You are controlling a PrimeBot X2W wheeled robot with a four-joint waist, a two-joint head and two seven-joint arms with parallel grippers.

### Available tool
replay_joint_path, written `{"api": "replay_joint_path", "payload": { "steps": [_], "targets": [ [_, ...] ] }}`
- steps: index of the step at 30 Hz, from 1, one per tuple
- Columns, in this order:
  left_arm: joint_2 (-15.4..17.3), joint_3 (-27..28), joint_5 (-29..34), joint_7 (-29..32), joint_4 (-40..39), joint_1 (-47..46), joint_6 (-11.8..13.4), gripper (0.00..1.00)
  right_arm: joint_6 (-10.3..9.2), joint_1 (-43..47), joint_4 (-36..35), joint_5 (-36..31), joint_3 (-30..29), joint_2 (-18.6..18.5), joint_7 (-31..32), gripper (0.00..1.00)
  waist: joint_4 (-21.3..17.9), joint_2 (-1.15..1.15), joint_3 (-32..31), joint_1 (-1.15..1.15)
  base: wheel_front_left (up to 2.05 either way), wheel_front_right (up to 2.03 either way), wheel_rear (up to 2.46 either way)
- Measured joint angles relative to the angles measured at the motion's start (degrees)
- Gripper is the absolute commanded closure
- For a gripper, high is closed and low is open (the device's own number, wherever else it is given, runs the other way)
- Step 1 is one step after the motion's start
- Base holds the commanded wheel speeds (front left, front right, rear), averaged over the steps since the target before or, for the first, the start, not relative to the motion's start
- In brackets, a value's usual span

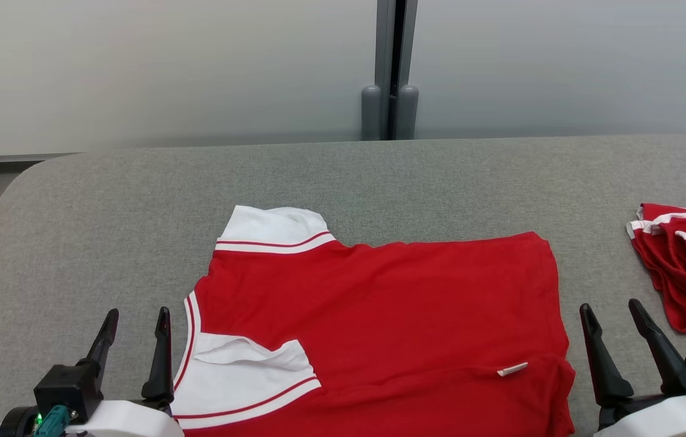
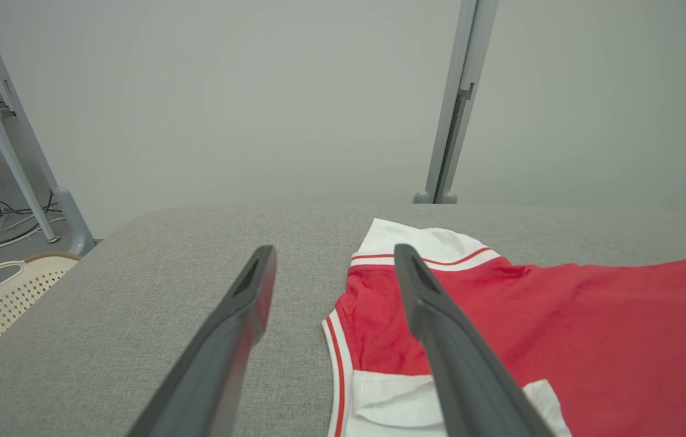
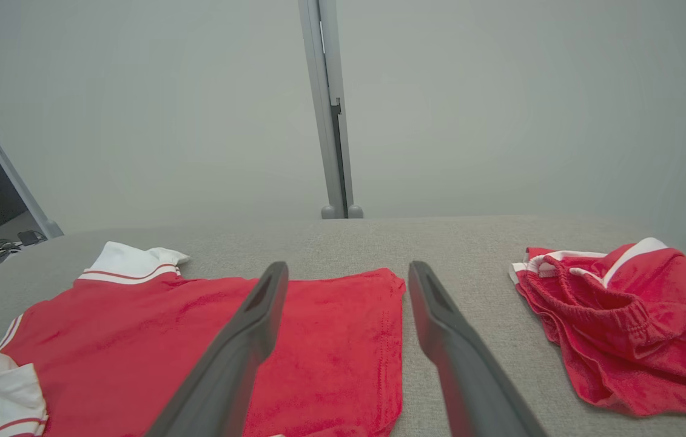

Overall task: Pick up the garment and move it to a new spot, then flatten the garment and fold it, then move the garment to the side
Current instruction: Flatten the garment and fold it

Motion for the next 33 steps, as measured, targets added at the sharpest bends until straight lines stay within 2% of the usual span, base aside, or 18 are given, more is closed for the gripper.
{"api": "replay_joint_path", "payload": {
  "steps": [5,7,9,15,22,28,33],
  "targets": [
    [-0.05,-0.63,-0.07,0.56,-0.03,-0.01,-0.02,0.00,-0.01,0.62,-0.90,-0.36,-0.01,0.53,0.66,0.00,0.11,0.00,0.34,0.00,0.00,0.00,0.00],
    [-0.21,-1.46,-0.36,1.49,0.34,-0.98,-0.81,0.00,-0.01,0.65,-1.10,-0.36,-0.19,0.55,0.92,0.00,0.25,0.00,0.78,0.00,0.00,0.00,0.00],
    [-0.41,-2.47,-0.43,2.27,0.96,-3.69,-2.05,0.00,-0.01,0.60,-1.99,-0.45,-0.23,0.82,1.30,0.00,0.38,0.00,1.57,0.00,0.00,0.00,0.00],
    [-2.23,-6.50,-1.05,6.14,6.25,-17.17,-7.94,0.00,-0.01,-1.92,-2.74,-0.66,1.00,0.60,1.86,0.00,0.46,0.00,5.80,0.00,0.00,0.00,0.00],
    [-6.41,-8.18,-3.21,8.14,20.20,-33.93,-13.40,0.00,-0.01,-6.17,-2.59,-0.97,1.87,0.86,1.41,0.00,-0.61,0.00,12.73,0.00,0.00,0.00,0.00],
    [-7.76,-8.94,-3.59,9.53,34.76,-44.96,-15.59,0.00,-0.02,-9.22,-0.79,-1.23,3.63,1.43,0.22,0.00,-2.98,0.00,17.95,0.00,0.00,0.00,0.00],
    [-7.69,-9.49,-4.42,11.17,46.38,-50.70,-16.85,0.00,-0.01,-11.00,1.00,-1.18,4.61,1.80,-0.53,0.00,-5.43,0.00,20.44,0.00,0.00,0.00,0.00]
  ]
}}
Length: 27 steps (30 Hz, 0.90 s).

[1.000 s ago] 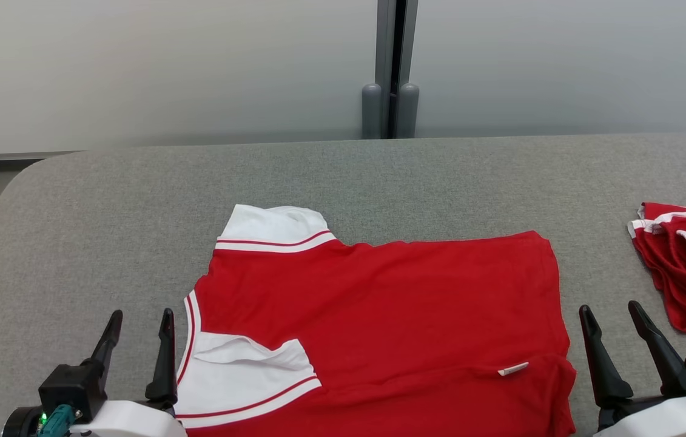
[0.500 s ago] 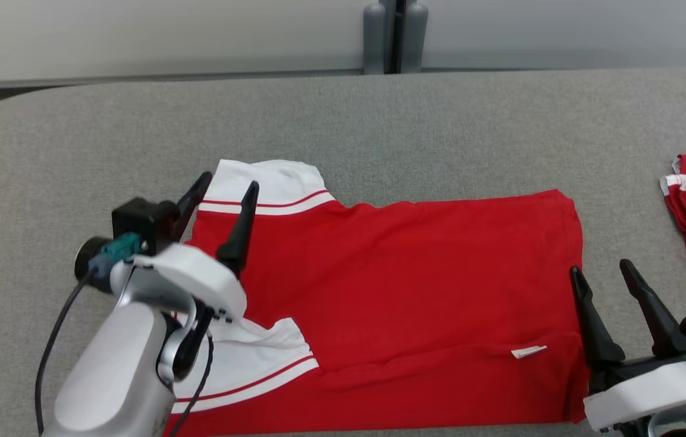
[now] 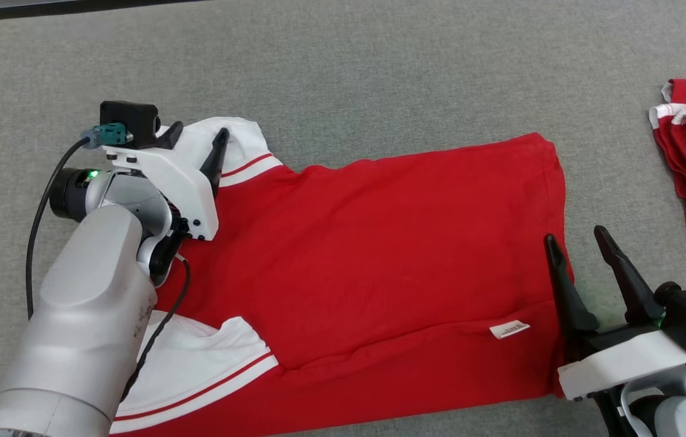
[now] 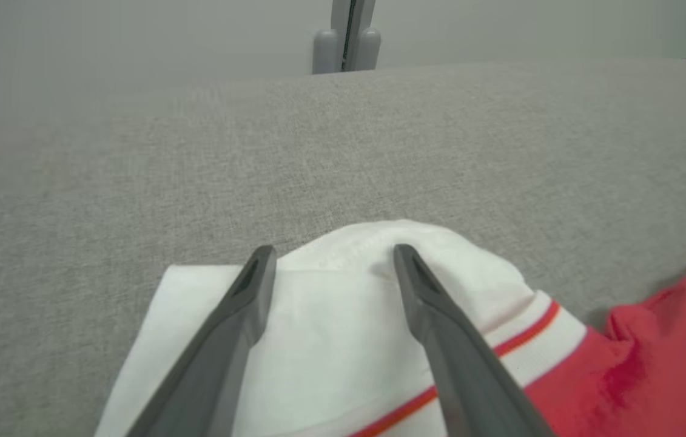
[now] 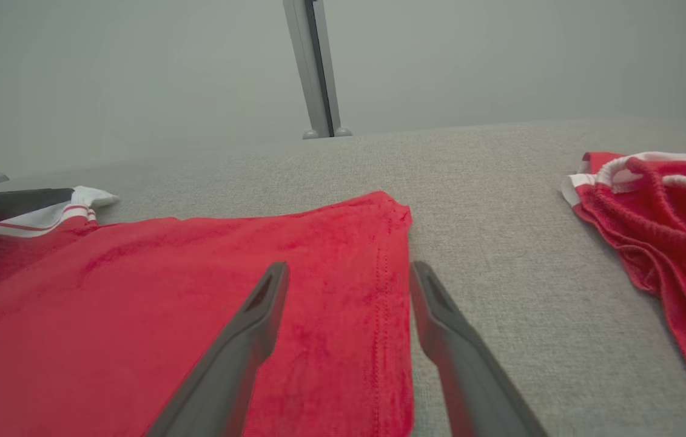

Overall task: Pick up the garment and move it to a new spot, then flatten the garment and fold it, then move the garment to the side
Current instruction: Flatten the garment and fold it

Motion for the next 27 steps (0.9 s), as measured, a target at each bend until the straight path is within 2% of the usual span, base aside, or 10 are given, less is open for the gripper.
{"api": "replay_joint_path", "payload": {
  "steps": [4,5,6,7,8,14,19,25,27],
  "targets": [
    [-0.33,-0.97,-0.15,2.41,7.10,-2.95,-0.53,0.00,0.00,-0.34,1.18,0.20,-0.30,0.05,-0.27,0.00,-1.07,0.00,0.83,0.00,0.00,0.00,0.00],
    [-0.45,-1.18,-0.20,2.91,8.33,-3.76,-0.57,0.15,-0.01,-0.42,1.36,0.22,-0.40,0.02,-0.32,0.00,-1.14,0.00,0.86,0.00,0.00,0.00,0.00],
    [-0.64,-1.35,-0.34,3.28,9.49,-4.46,-0.59,0.42,0.00,-0.48,1.65,0.30,-0.54,0.01,-0.33,0.00,-1.18,0.00,0.83,0.00,0.00,0.00,0.00],
    [-0.73,-1.45,-0.58,3.26,10.39,-4.81,-0.76,0.63,0.00,-0.59,1.86,0.33,-0.63,-0.01,-0.32,0.00,-1.24,0.00,0.80,0.00,0.00,0.00,0.00],
    [-0.76,-1.56,-0.67,3.20,11.28,-5.23,-0.83,1.00,0.00,-0.80,1.99,0.43,-0.78,-0.03,-0.21,0.00,-1.31,0.00,0.74,0.00,0.00,0.00,0.00],
    [-1.31,-2.26,-0.76,-1.75,14.34,-5.83,-1.07,1.00,0.00,-3.35,2.68,1.01,-2.93,-1.04,-0.33,0.00,-1.18,0.00,0.27,0.00,0.00,0.00,0.00],
    [-1.98,-3.07,-0.99,-5.65,15.44,-6.55,-1.24,1.00,-0.01,-9.98,5.58,2.41,-4.13,-3.59,-0.12,0.00,-0.47,0.00,0.04,0.00,0.00,0.00,0.00],
    [-3.41,-4.63,-1.02,-9.51,15.95,-6.95,-1.34,1.00,0.00,-19.90,15.79,4.31,-0.80,-6.60,1.19,0.00,1.69,0.00,0.23,0.00,0.00,0.00,0.00],
    [-4.23,-5.52,-1.21,-10.74,16.04,-7.76,-1.42,1.00,-0.01,-23.49,22.86,5.66,1.05,-7.45,1.40,0.00,3.08,0.00,0.55,0.00,0.00,0.00,0.00]
  ]
}}
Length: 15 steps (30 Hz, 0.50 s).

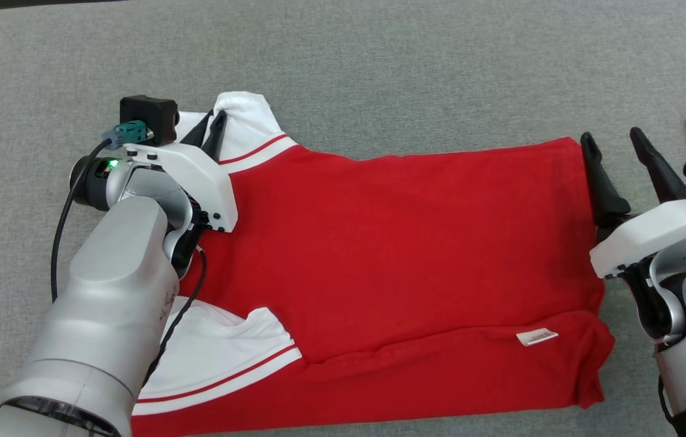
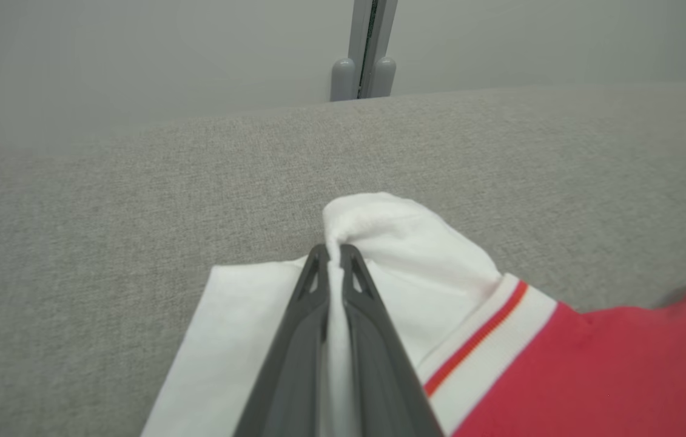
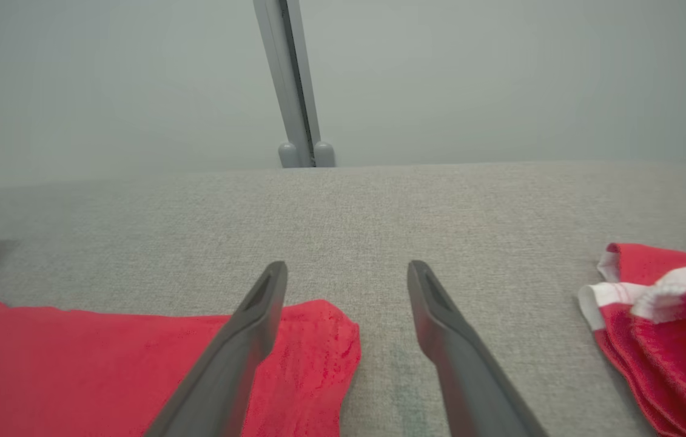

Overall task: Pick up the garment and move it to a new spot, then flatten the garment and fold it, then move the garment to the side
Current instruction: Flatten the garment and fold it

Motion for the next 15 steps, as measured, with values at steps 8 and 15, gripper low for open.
{"api": "replay_joint_path", "payload": {
  "steps": [8,15],
  "targets": [
    [-0.80,-2.65,-1.25,-3.24,-0.89,-0.23,-0.01,1.00,0.01,-6.80,15.72,4.74,4.37,-1.01,2.15,0.98,2.18,0.00,0.80,0.00,0.00,0.00,0.00],
    [0.63,-3.19,-1.43,-5.78,-2.92,-0.31,-0.02,1.00,0.01,-10.12,17.89,8.42,6.89,-2.65,-1.98,1.00,2.53,0.00,0.45,0.00,0.00,0.00,0.00]
  ]
}}
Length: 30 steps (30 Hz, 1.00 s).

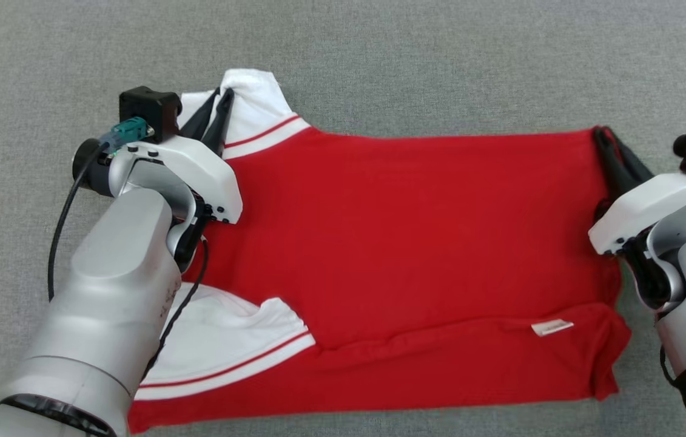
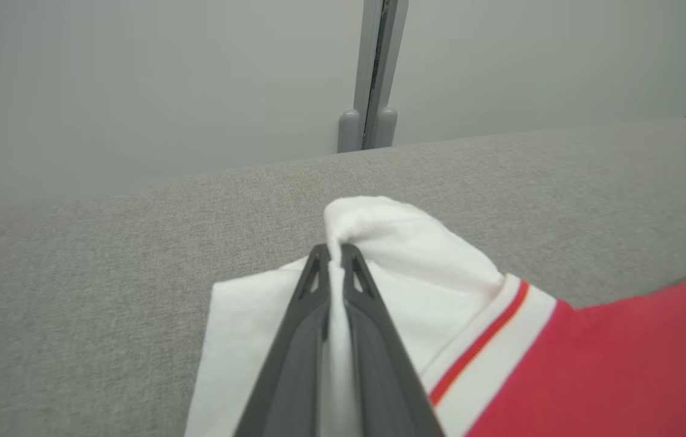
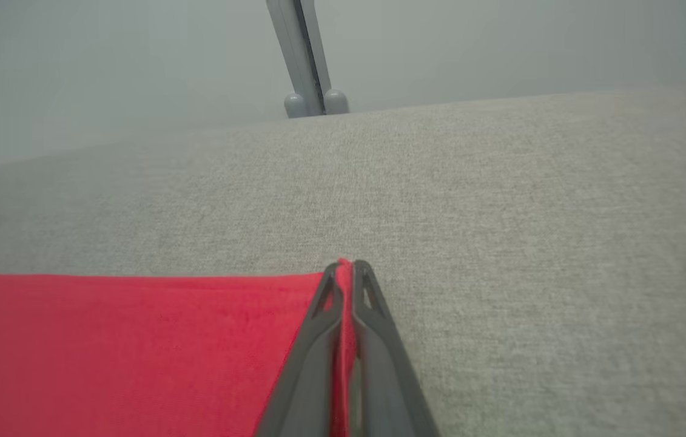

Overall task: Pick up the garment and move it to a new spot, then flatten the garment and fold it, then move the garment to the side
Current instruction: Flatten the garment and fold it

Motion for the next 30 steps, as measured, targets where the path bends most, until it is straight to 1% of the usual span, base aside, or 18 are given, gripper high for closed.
{"api": "replay_joint_path", "payload": {
  "steps": [3,5,8,11,13,16,22,30],
  "targets": [
    [0.90,0.53,0.56,-0.41,-2.75,-0.04,0.03,1.00,0.00,-0.71,-0.74,0.70,0.02,-1.15,-2.60,1.00,0.11,0.00,-0.44,0.00,0.00,0.00,0.00],
    [1.77,1.25,1.30,-0.45,-6.25,0.01,0.48,1.00,0.00,-0.73,-1.54,0.94,-0.11,-1.66,-4.37,1.00,0.32,0.00,-0.69,0.00,0.00,0.00,0.00],
    [3.03,2.44,2.71,-0.48,-11.66,1.13,1.41,1.00,0.00,-0.73,-2.12,1.37,0.14,-1.93,-5.27,1.00,0.46,0.00,-1.06,0.00,0.00,0.00,0.00],
    [3.91,3.11,3.77,-0.54,-16.23,4.81,2.07,1.00,0.00,-0.20,-2.97,1.81,0.49,-2.11,-6.15,1.00,0.51,0.00,-1.42,0.00,0.00,0.00,0.00],
    [4.25,3.31,4.08,-0.54,-17.57,5.96,2.35,1.00,0.00,0.20,-3.36,1.90,0.58,-2.12,-6.30,1.00,0.52,0.00,-1.56,0.00,0.00,0.00,0.00],
    [5.22,3.79,4.72,-0.55,-22.34,9.62,3.41,1.00,0.00,2.17,-4.99,2.02,0.97,-2.18,-6.95,1.00,0.57,0.00,-1.86,0.00,0.00,0.00,0.00],
    [7.44,4.11,6.10,-0.54,-31.17,19.90,5.93,1.00,0.00,8.34,-10.13,2.03,1.93,-2.03,-8.68,1.00,0.50,0.00,-2.43,0.00,0.00,0.00,0.00],
    [9.43,3.69,6.12,-0.51,-39.99,34.22,10.73,1.00,0.00,18.25,-14.34,1.91,0.63,-0.57,-9.83,1.00,0.27,0.00,-4.01,0.00,0.00,0.00,0.00]
  ]
}}
